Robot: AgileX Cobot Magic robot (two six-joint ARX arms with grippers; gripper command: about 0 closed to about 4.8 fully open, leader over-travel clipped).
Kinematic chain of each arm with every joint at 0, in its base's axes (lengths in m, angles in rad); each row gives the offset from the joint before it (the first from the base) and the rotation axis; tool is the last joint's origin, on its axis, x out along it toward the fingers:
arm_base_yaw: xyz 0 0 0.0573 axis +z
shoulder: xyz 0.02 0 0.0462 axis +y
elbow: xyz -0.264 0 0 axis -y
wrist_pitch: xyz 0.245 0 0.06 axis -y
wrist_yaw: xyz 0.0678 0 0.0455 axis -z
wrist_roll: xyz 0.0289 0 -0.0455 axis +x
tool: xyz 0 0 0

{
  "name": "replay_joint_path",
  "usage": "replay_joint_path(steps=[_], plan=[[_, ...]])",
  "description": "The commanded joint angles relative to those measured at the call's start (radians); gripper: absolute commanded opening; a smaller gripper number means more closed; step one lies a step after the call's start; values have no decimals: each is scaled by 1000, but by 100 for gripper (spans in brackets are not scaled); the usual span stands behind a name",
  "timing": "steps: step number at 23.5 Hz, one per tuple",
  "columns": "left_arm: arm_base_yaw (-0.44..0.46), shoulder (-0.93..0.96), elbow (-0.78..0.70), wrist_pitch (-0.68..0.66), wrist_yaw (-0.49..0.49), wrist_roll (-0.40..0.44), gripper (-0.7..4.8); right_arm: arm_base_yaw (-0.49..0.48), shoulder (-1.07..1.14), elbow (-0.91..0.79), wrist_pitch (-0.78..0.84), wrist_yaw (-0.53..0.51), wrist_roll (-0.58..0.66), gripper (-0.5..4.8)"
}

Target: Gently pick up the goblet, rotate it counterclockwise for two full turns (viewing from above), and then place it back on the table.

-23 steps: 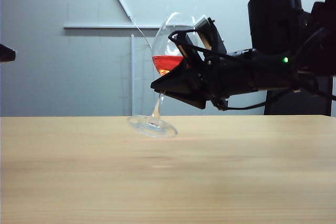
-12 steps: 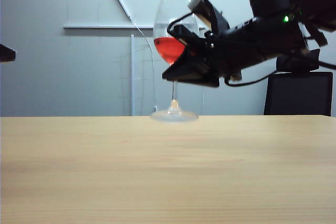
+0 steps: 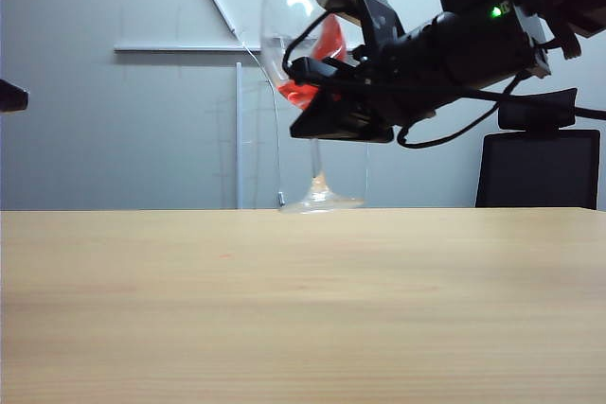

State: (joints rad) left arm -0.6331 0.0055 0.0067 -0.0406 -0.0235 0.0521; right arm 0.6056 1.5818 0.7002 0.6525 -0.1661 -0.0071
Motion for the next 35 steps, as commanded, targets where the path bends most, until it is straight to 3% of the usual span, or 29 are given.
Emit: replay_joint_path(steps=[1, 10, 15, 19, 20, 24, 29, 32, 35], plan=[[-1, 0, 2, 12, 1, 0, -5, 12, -17, 8, 102, 1, -122, -5], [-1, 0, 2, 12, 2, 0, -5, 17, -17, 8, 116, 45, -383, -5], [-1, 0, 2, 12, 2, 0, -5, 18, -17, 8, 140, 32, -393, -5], [-1, 0, 2, 12, 2, 0, -5, 21, -17, 3, 232, -112, -220, -5], [-1, 0, 2, 12, 2, 0, -5, 25, -16, -14, 320, -125, -161, -5], [-1, 0, 2, 12, 2, 0, -5, 31, -16, -74, 488, -126, -19, -5], [-1, 0, 2, 12, 2, 0, -5, 30, -16, -114, 508, -126, 81, -5], [-1, 0, 2, 12, 2, 0, -5, 26, -16, -165, 534, -126, 229, -5], [-1, 0, 2, 12, 1, 0, -5, 14, -14, -184, 533, -148, 300, -5]])
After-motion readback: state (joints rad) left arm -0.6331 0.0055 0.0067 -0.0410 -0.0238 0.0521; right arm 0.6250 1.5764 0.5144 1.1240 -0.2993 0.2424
